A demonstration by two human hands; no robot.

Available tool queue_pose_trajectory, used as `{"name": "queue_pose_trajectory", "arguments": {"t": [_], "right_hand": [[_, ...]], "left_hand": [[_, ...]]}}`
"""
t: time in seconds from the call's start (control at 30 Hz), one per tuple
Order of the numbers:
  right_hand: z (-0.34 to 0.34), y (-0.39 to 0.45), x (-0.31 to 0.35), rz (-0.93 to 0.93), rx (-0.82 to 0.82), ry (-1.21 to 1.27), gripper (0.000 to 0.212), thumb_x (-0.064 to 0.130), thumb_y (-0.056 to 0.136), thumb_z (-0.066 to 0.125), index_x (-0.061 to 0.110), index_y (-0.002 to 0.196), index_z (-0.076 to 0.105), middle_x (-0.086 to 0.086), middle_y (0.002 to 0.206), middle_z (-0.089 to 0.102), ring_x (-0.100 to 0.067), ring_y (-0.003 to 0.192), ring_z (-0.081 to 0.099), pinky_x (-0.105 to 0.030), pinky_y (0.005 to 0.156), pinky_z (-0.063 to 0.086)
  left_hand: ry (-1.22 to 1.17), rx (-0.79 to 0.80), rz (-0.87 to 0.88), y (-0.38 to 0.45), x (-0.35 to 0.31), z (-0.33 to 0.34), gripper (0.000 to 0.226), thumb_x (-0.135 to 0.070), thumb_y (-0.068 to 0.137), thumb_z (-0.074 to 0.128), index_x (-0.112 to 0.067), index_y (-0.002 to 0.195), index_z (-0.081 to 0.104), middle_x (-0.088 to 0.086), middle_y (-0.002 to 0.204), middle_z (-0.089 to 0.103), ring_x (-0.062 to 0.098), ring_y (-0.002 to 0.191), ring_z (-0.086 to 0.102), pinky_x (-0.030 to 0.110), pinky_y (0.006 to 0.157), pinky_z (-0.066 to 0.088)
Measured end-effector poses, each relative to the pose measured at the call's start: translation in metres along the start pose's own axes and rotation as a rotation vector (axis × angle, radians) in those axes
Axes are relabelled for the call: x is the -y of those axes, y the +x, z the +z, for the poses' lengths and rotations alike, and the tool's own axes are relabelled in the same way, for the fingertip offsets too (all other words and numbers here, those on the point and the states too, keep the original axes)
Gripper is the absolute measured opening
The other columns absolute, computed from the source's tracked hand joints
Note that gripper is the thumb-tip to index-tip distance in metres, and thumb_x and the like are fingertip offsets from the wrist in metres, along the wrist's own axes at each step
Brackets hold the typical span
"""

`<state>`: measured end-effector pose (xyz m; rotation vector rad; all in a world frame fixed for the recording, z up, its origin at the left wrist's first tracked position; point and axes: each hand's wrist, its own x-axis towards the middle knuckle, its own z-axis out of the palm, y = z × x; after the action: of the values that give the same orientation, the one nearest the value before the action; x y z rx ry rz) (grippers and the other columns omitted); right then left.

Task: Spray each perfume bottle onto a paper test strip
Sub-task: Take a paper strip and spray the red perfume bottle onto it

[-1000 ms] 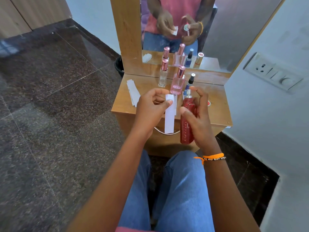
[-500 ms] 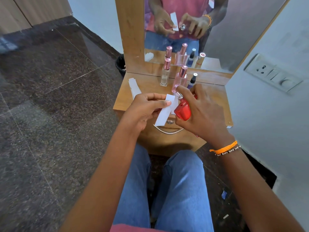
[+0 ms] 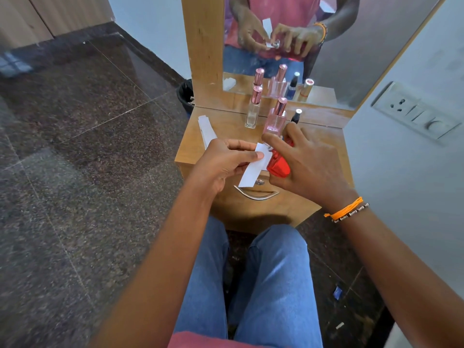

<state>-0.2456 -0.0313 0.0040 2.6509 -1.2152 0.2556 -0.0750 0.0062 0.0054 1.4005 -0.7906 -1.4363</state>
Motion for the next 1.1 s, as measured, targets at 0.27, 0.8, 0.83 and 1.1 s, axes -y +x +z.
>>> {"name": "queue_pose_trajectory", "arguments": {"t": [0.27,0.8,0.83,1.1], "right_hand": [[0.004,-0.005,0.002,0.076,-0.042,0.098,0.08,0.055,0.064,0.076,0.03,0.131,0.038,-0.01,0.111,0.054,-0.027,0.092,0.057,-0.028,0.052,0.047],[0.018,-0.048,-0.027,0.635,-0.233,0.593,0.074,0.042,0.07,0.073,0.03,0.132,0.035,-0.001,0.129,0.046,-0.023,0.106,0.056,-0.03,0.073,0.039],[0.017,-0.051,-0.028,0.655,-0.244,0.607,0.073,0.038,0.071,0.075,0.029,0.132,0.035,-0.001,0.129,0.046,-0.02,0.104,0.054,-0.03,0.073,0.039],[0.017,-0.063,-0.033,0.717,-0.293,0.697,0.074,0.043,0.07,0.071,0.025,0.133,0.036,0.002,0.125,0.046,-0.011,0.099,0.05,-0.01,0.066,0.031]], "left_hand": [[0.005,-0.031,0.023,0.001,0.004,0.002,0.017,-0.001,0.076,0.073,-0.005,0.092,0.068,0.01,0.087,0.071,0.014,0.073,0.068,0.022,0.07,0.057],[0.153,-0.019,0.07,0.028,0.02,0.044,0.009,0.007,0.078,0.068,0.002,0.086,0.067,0.004,0.076,0.065,0.009,0.068,0.064,0.017,0.064,0.057],[0.175,-0.014,0.081,0.031,0.019,0.049,0.012,0.007,0.078,0.068,0.004,0.09,0.068,0.005,0.076,0.065,0.011,0.069,0.064,0.019,0.066,0.058],[0.474,-0.062,0.215,0.069,0.02,0.076,0.025,0.004,0.072,0.074,-0.005,0.095,0.072,0.012,0.093,0.071,0.013,0.079,0.063,0.02,0.071,0.052]]}}
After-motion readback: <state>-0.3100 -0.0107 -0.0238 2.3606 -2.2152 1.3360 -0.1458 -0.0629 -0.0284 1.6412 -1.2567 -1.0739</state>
